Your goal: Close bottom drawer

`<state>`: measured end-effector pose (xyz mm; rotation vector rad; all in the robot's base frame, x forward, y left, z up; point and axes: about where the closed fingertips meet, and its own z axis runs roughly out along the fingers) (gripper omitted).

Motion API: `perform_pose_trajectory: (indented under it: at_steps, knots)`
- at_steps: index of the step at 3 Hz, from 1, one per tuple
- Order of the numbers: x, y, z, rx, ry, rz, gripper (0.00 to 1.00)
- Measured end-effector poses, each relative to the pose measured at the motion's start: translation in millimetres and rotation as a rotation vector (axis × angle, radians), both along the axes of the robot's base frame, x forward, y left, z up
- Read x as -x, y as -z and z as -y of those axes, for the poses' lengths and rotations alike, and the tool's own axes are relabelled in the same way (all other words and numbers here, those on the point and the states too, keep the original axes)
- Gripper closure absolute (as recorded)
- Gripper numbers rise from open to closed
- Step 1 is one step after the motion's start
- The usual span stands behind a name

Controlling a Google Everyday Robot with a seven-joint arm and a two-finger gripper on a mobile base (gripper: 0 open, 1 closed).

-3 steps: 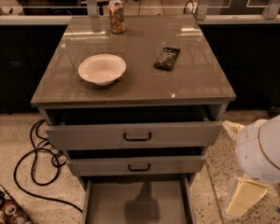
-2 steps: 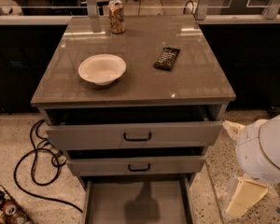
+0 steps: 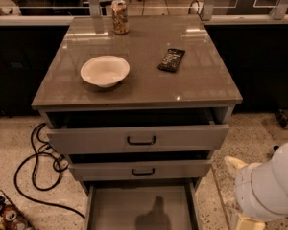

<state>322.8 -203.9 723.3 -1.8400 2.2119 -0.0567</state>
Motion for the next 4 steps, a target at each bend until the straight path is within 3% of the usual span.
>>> perform_pose_trajectory:
  at_steps: [1, 2, 4]
  knots:
    - [18.1, 45.8, 5.1, 0.025, 0.001, -0.017, 0.0]
    - [44.0, 111.7, -7.0, 0.039, 0.049, -0.012, 0.0]
    - [32.5, 128.0, -4.2, 0.009, 0.058, -0.038, 0.0]
